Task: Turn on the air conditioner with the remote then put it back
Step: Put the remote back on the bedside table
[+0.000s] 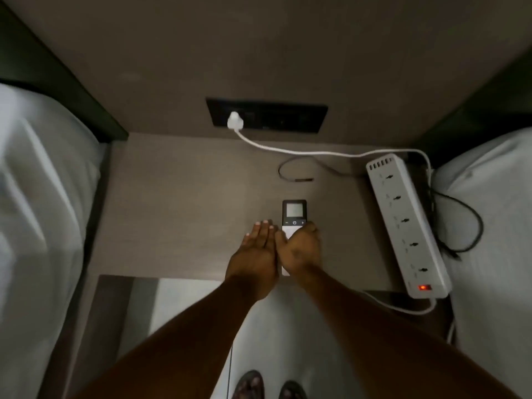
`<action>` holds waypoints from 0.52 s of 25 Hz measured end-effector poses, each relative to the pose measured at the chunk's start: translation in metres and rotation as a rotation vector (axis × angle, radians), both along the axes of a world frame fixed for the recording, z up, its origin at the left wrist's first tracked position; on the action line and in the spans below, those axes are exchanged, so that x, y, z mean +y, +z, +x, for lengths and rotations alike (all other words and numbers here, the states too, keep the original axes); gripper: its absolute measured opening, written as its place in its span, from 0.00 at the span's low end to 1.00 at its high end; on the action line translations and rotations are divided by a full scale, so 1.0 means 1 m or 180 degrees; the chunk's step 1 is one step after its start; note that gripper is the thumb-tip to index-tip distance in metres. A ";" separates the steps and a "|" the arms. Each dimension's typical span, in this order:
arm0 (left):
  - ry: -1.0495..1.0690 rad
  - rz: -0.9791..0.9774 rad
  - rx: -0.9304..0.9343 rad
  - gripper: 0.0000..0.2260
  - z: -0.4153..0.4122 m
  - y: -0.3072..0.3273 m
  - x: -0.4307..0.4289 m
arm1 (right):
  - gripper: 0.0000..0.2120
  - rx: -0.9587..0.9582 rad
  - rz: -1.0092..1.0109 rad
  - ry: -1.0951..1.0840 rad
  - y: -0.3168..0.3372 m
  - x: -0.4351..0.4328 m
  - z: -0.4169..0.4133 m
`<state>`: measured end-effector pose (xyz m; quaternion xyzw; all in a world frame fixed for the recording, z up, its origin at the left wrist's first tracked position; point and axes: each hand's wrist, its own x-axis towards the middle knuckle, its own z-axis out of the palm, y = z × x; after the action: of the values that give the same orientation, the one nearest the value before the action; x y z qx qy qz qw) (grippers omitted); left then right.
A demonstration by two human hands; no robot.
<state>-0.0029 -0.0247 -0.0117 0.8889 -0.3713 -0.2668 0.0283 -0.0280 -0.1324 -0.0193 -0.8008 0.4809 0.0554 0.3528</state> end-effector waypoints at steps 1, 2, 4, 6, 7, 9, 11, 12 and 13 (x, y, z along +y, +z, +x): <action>0.0000 -0.0026 -0.0018 0.31 -0.004 -0.013 0.003 | 0.31 0.0115 -0.0073 0.0059 -0.011 0.002 0.000; 0.0003 -0.0060 -0.0051 0.31 -0.005 -0.023 0.005 | 0.32 0.0194 -0.0142 0.0115 -0.020 0.003 0.000; -0.0023 -0.0104 -0.0106 0.30 -0.006 -0.034 0.007 | 0.32 0.0300 -0.0273 0.0173 -0.032 0.004 0.002; 0.0013 -0.0164 -0.0115 0.30 -0.005 -0.040 0.005 | 0.31 0.0329 -0.0344 0.0150 -0.038 0.005 0.007; 0.0060 -0.0183 -0.0075 0.30 -0.004 -0.041 0.004 | 0.31 0.0329 -0.0377 0.0122 -0.039 0.006 0.009; 0.0087 -0.0209 -0.0050 0.32 -0.002 -0.045 0.004 | 0.33 0.0336 -0.0486 0.0097 -0.043 0.008 0.012; 0.0069 -0.0199 -0.0075 0.35 -0.001 -0.047 0.005 | 0.35 0.0353 -0.0563 0.0099 -0.043 0.010 0.012; 0.0071 -0.0195 -0.0088 0.36 -0.001 -0.047 0.006 | 0.37 0.0359 -0.0586 0.0111 -0.045 0.010 0.012; 0.0081 -0.0190 -0.0076 0.36 -0.001 -0.048 0.006 | 0.39 0.0402 -0.0591 0.0130 -0.044 0.011 0.012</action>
<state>-0.0040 -0.0187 -0.0599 0.8954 -0.3681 -0.2446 0.0538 -0.0163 -0.1217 -0.0631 -0.8345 0.4888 0.0682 0.2450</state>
